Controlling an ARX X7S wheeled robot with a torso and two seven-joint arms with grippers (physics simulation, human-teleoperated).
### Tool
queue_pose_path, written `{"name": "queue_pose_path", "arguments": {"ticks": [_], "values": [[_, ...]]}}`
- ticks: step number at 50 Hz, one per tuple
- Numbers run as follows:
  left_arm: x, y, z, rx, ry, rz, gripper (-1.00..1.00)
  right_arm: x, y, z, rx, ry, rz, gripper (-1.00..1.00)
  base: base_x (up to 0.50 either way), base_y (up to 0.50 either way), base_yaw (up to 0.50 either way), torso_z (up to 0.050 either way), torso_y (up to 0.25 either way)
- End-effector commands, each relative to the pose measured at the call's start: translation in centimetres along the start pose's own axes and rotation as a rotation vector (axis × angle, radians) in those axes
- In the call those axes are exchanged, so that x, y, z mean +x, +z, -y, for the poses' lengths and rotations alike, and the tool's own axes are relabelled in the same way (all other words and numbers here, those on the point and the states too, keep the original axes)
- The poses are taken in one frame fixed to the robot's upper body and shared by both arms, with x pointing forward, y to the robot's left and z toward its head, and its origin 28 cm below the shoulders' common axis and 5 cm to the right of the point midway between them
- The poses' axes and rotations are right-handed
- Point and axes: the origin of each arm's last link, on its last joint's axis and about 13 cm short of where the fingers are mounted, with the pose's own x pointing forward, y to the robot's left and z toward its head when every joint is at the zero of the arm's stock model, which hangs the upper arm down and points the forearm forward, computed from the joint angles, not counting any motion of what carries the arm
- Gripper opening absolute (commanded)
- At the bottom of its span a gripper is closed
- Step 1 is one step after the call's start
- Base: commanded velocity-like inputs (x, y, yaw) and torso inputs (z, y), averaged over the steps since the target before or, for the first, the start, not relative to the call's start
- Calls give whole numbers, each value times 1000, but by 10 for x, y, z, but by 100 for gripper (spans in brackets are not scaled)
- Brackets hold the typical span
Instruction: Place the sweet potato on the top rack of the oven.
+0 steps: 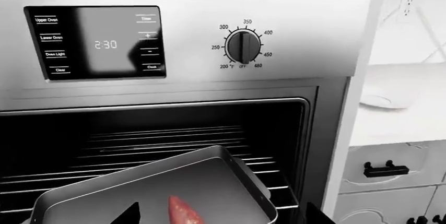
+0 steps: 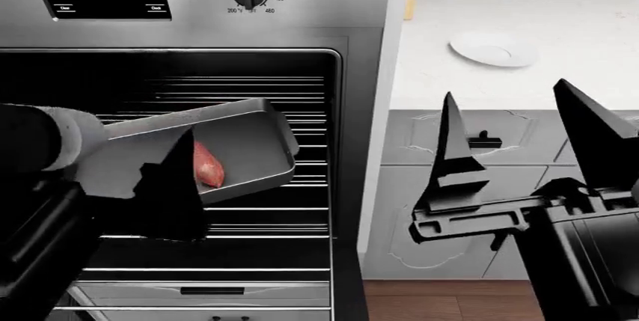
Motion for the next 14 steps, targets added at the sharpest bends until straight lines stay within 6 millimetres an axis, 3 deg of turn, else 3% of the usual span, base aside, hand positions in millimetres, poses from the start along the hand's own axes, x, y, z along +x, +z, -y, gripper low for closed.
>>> {"name": "queue_pose_path", "arguments": {"ticks": [1,14], "values": [[-30,-3,-6,23,-23,100,100,-21,2,22,-15,-86,-44,100,0,0,0,0,0],[-57,22,-17,65,-26,227,100,-32,-6,29,-13,-122,-4,100,0,0,0,0,0]]}}
